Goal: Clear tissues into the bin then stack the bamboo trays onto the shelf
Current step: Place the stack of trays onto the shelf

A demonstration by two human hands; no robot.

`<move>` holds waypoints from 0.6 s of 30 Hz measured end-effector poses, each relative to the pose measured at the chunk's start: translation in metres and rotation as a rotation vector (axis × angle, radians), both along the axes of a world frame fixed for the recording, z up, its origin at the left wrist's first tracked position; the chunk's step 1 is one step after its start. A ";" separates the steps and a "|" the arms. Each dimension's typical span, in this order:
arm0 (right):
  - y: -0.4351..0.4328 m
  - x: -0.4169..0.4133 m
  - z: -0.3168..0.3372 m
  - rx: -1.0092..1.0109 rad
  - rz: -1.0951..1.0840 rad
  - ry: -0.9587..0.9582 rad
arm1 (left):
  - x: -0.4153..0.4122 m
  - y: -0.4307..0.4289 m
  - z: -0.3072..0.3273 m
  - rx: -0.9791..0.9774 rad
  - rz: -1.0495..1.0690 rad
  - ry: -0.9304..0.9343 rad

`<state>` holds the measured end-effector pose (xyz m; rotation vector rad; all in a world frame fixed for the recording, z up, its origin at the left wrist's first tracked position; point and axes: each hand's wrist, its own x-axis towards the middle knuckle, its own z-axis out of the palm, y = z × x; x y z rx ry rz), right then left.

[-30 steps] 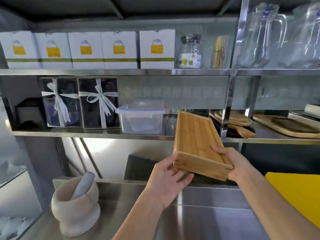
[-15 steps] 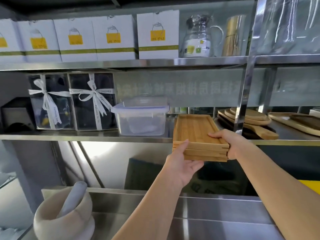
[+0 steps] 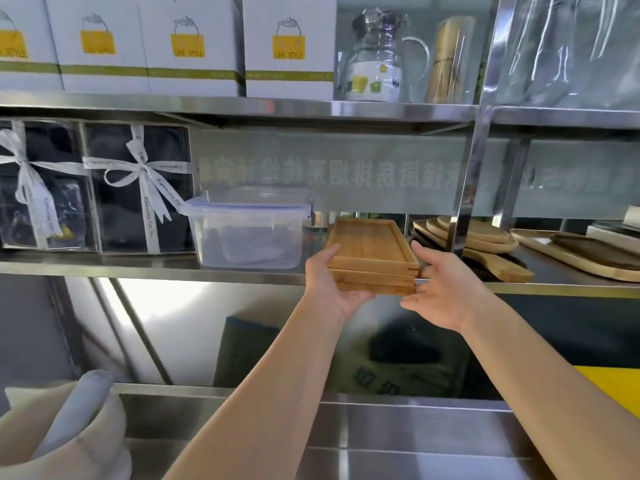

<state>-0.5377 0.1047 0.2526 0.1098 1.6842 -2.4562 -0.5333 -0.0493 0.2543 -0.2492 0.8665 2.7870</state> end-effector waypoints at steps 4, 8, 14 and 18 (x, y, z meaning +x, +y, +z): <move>-0.019 -0.007 0.003 -0.178 -0.031 0.019 | -0.023 0.003 -0.004 0.091 0.061 0.082; -0.035 -0.019 0.005 -0.327 -0.136 0.002 | -0.042 -0.001 -0.012 0.062 0.015 0.122; -0.032 -0.029 0.001 -0.076 -0.354 -0.022 | -0.039 -0.013 -0.022 -0.781 0.212 0.034; -0.021 -0.043 -0.018 0.620 -0.454 0.319 | -0.043 -0.023 -0.030 -1.359 0.524 0.438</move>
